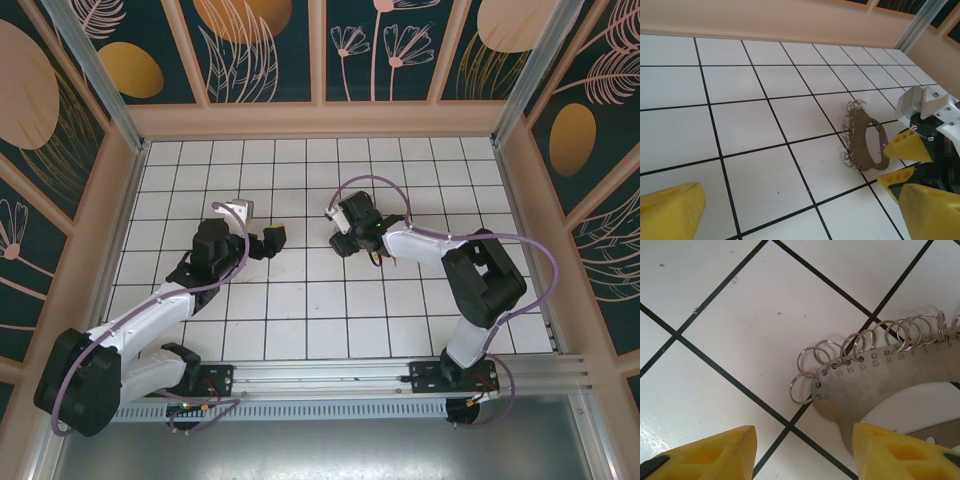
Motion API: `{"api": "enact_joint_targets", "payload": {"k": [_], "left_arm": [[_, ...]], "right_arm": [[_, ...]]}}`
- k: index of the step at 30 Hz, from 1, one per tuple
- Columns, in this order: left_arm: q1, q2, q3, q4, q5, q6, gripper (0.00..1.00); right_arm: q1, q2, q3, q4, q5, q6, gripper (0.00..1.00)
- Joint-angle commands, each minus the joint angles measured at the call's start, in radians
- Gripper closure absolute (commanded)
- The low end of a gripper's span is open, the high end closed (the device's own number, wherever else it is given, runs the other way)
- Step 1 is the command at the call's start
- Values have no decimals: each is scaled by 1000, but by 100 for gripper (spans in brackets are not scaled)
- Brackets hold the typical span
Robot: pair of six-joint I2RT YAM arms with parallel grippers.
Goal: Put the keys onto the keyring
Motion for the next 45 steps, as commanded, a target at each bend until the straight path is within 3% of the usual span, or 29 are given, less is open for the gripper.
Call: {"api": "enact_joint_targets", "payload": {"k": [1, 18, 28, 37, 45], "left_arm": [[-6, -17, 19, 6, -1, -12, 1], [-6, -4, 12, 24, 0, -3, 1], [-6, -12, 12, 20, -2, 0, 1], [-6, -14, 16, 11, -6, -2, 1], [-5, -19, 29, 3, 1, 0, 1]], "right_arm": [[-5, 33, 5, 31, 16, 32, 47], [-4, 167, 78, 59, 68, 54, 49], [-6, 176, 68, 70, 131, 48, 77], [-6, 113, 37, 59, 110, 36, 100], [-2, -69, -32, 72, -10, -28, 100]]}}
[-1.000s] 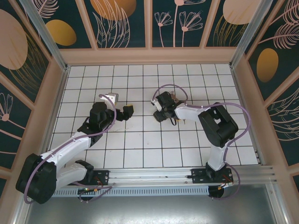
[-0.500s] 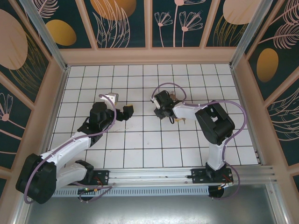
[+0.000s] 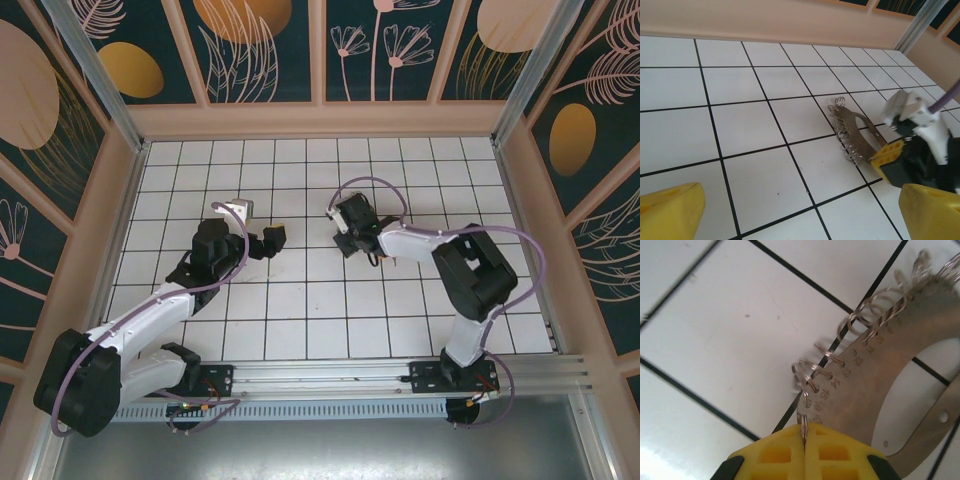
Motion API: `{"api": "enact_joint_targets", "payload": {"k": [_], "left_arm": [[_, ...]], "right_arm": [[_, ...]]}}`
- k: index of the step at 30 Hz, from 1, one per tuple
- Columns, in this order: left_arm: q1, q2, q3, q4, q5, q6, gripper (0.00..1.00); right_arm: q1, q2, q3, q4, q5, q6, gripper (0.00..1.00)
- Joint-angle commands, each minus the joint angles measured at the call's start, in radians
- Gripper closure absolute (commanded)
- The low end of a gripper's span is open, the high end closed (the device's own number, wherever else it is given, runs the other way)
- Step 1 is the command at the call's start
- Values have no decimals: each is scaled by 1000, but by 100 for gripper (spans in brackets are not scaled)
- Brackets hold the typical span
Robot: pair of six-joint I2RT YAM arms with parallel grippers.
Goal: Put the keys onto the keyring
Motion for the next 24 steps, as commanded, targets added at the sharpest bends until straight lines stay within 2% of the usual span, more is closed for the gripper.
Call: {"api": "enact_joint_targets", "payload": {"k": [1, 10, 19, 24], "left_arm": [[-5, -20, 32, 3, 6, 1, 1], [-5, -70, 19, 44, 77, -5, 6], [-9, -143, -11, 135, 251, -12, 22], [-68, -193, -18, 154, 302, 31, 34]], "right_arm": [[-2, -127, -36, 25, -90, -53, 100], [4, -338, -91, 58, -330, -146, 100], [7, -471, -121, 128, -653, -171, 100], [8, -525, -126, 175, -810, -164, 100]]}}
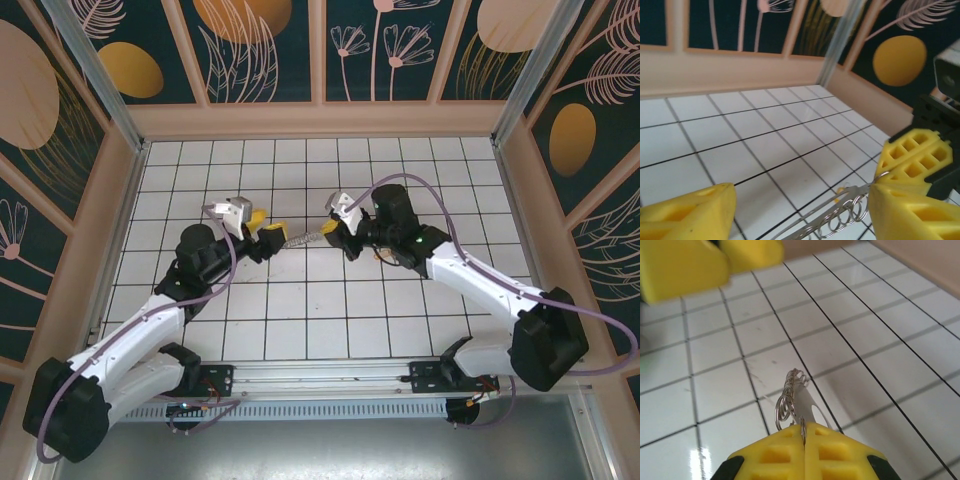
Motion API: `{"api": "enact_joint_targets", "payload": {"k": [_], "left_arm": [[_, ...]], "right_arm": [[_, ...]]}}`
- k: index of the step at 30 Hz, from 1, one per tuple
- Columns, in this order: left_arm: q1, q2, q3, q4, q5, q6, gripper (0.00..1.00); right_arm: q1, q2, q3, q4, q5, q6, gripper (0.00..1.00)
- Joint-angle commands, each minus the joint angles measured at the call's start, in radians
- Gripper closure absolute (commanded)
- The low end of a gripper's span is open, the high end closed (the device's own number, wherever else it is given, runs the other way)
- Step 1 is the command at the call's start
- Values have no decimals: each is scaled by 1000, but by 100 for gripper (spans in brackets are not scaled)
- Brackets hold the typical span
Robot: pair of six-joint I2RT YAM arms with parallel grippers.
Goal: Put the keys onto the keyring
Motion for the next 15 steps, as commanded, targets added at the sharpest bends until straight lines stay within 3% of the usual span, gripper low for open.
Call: {"api": "enact_joint_targets", "payload": {"k": [1, 15], "left_arm": [[-45, -40, -8, 60, 80, 38, 35], [-183, -154, -27, 116, 255, 126, 65]], "right_arm": [[6, -59, -14, 95, -187, -13, 100], [5, -178, -101, 297, -446, 10, 100]]}}
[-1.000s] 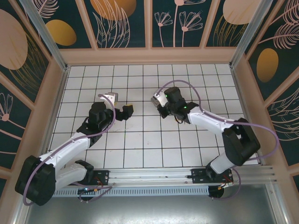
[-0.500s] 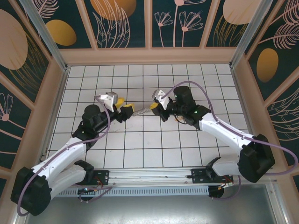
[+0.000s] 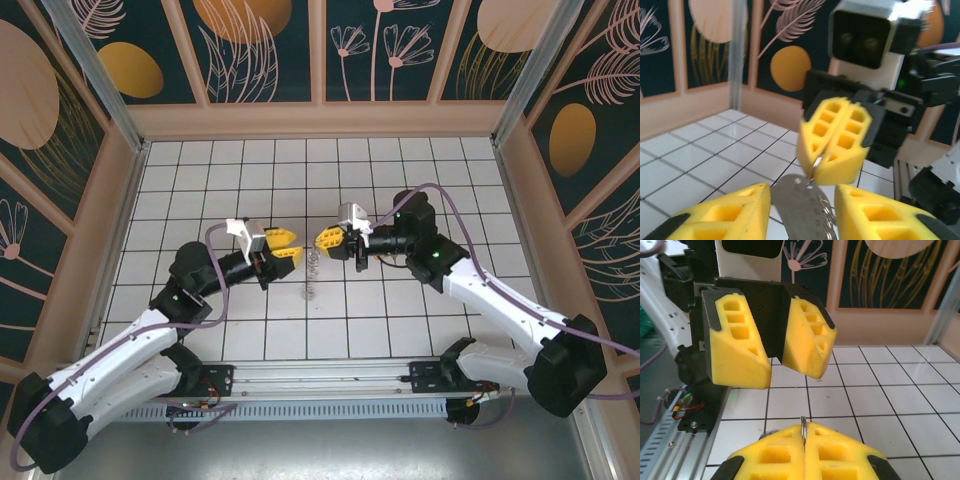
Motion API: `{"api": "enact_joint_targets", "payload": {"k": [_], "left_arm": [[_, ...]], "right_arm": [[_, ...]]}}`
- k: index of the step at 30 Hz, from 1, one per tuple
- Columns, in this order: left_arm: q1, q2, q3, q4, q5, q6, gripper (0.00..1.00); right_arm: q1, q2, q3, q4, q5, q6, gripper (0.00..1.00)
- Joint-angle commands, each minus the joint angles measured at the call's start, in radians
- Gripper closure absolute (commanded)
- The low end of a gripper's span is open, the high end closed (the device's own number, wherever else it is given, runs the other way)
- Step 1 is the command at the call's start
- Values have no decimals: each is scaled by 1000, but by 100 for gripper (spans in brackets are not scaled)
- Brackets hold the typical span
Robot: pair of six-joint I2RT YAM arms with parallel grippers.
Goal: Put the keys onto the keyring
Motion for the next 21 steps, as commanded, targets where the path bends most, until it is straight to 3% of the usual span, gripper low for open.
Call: {"api": "enact_joint_targets", "payload": {"k": [1, 13, 21], "left_arm": [[-15, -21, -20, 71, 71, 30, 65], [-74, 30, 35, -7, 55, 137, 75], [-89, 66, 51, -3, 49, 159, 75]], "right_arm": [[6, -34, -12, 85, -99, 9, 100], [6, -30, -91, 322, -189, 169, 100], [9, -15, -128, 387, -206, 214, 100]]}}
